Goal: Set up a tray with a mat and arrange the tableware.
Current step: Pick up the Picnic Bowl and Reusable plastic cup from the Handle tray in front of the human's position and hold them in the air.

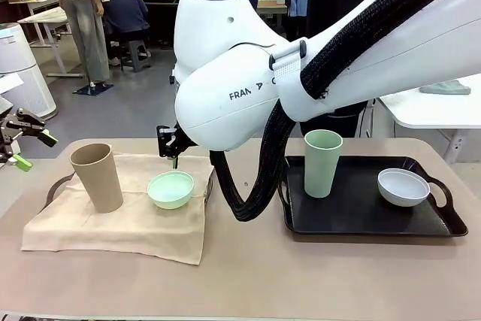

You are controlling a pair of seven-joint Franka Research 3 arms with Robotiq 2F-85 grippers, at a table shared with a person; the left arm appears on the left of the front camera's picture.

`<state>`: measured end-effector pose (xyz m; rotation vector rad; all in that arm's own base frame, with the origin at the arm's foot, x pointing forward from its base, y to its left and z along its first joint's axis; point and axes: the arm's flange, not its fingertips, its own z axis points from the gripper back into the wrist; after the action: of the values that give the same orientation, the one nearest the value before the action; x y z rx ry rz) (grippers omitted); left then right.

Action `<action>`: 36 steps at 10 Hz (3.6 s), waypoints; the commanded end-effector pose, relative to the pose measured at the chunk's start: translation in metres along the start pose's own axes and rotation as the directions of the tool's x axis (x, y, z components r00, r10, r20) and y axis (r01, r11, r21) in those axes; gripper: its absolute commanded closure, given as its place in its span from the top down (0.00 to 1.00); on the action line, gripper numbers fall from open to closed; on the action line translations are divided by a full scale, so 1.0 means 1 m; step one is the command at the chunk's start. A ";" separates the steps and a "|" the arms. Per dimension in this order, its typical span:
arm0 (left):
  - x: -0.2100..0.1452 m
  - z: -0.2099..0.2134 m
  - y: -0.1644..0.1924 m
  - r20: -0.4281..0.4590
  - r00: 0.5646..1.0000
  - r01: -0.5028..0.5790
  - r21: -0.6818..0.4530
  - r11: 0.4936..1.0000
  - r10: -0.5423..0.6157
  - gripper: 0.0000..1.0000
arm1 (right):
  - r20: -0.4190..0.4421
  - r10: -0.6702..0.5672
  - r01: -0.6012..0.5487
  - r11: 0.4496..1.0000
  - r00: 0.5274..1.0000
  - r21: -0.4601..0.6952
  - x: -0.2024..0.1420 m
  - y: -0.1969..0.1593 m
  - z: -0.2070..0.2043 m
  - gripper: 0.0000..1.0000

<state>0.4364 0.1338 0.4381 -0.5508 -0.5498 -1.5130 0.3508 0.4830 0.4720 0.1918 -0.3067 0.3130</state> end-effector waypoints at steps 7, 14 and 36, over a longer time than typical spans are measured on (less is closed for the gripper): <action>0.219 0.040 0.006 -0.189 0.616 -0.672 0.381 0.635 0.765 1.00 | 0.198 -0.474 0.513 0.812 0.858 -0.279 -0.136 -0.082 0.202 0.81; 0.185 0.020 0.030 -0.209 0.570 -0.717 0.346 0.605 0.794 1.00 | 0.020 -0.307 0.295 0.930 0.952 0.217 -0.063 -0.186 0.244 0.81; 0.069 0.039 0.009 0.319 -0.016 -0.818 -0.549 0.172 0.947 1.00 | -0.267 -0.653 0.439 0.112 0.709 0.892 -0.213 -0.560 0.248 0.81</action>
<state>0.4437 0.1040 0.5096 -1.3280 -0.3546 0.0356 0.2802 -0.1584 0.5526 1.4974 -0.1681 -0.3912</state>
